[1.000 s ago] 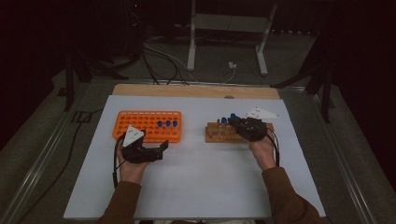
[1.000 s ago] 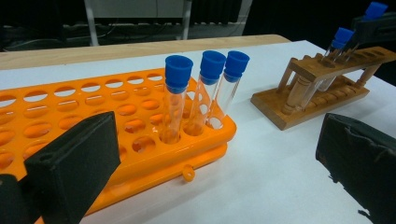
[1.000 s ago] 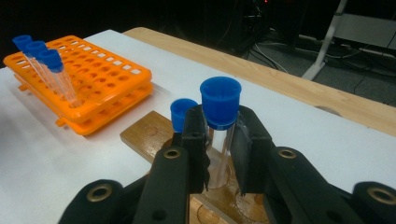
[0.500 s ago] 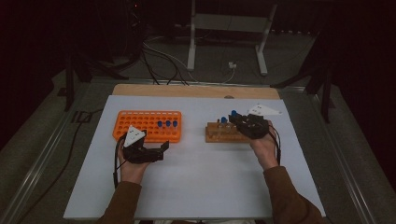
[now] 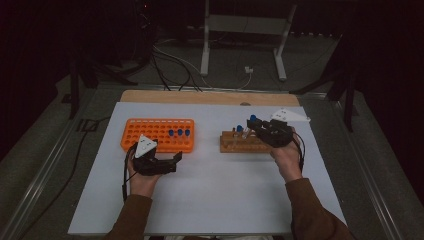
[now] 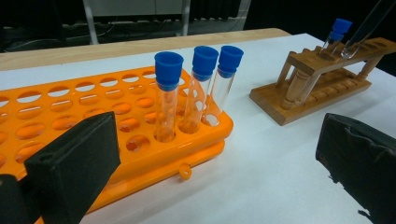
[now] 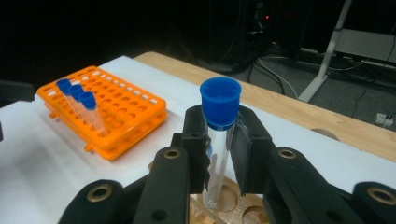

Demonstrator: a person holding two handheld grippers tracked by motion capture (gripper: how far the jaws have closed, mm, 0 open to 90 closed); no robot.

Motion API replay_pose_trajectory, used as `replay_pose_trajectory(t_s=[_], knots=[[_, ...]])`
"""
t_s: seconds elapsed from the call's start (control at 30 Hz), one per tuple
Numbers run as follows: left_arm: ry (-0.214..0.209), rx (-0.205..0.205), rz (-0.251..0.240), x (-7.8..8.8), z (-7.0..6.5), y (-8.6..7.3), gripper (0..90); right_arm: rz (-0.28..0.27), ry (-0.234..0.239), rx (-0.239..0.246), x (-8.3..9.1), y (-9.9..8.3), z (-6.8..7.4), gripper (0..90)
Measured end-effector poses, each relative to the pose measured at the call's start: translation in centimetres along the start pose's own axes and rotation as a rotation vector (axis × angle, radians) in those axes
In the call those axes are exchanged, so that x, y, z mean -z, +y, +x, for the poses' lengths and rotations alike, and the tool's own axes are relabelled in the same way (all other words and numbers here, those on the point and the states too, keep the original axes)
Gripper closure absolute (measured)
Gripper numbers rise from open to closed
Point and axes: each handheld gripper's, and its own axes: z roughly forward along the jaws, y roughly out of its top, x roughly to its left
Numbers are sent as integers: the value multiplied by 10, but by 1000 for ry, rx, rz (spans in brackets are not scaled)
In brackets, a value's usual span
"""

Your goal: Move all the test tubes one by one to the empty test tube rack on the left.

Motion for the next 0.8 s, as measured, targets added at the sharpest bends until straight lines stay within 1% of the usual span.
replay_pose_trajectory(t_s=[0.17,0.23,0.33,0.5,0.57,0.6,0.73,0.8], knots=[[-21,-20,-7,-2,-8,6,6,9,19,12,-1,1,6,765],[-35,-30,-7,-2,-12,10,6,11,27,17,-1,1,9,765],[-51,-53,-15,-1,-19,14,6,10,44,18,-2,2,14,765],[-77,-64,-32,-1,-30,23,7,9,72,25,-4,3,23,765],[-102,-63,-31,-3,-34,27,14,10,83,24,-5,3,26,764],[-110,-69,-29,-4,-37,28,15,10,92,20,-6,3,28,765],[-128,-117,-17,-10,-49,34,37,18,105,24,-9,3,34,764],[-140,-124,-12,-13,-54,36,40,25,112,28,-11,3,37,765]])
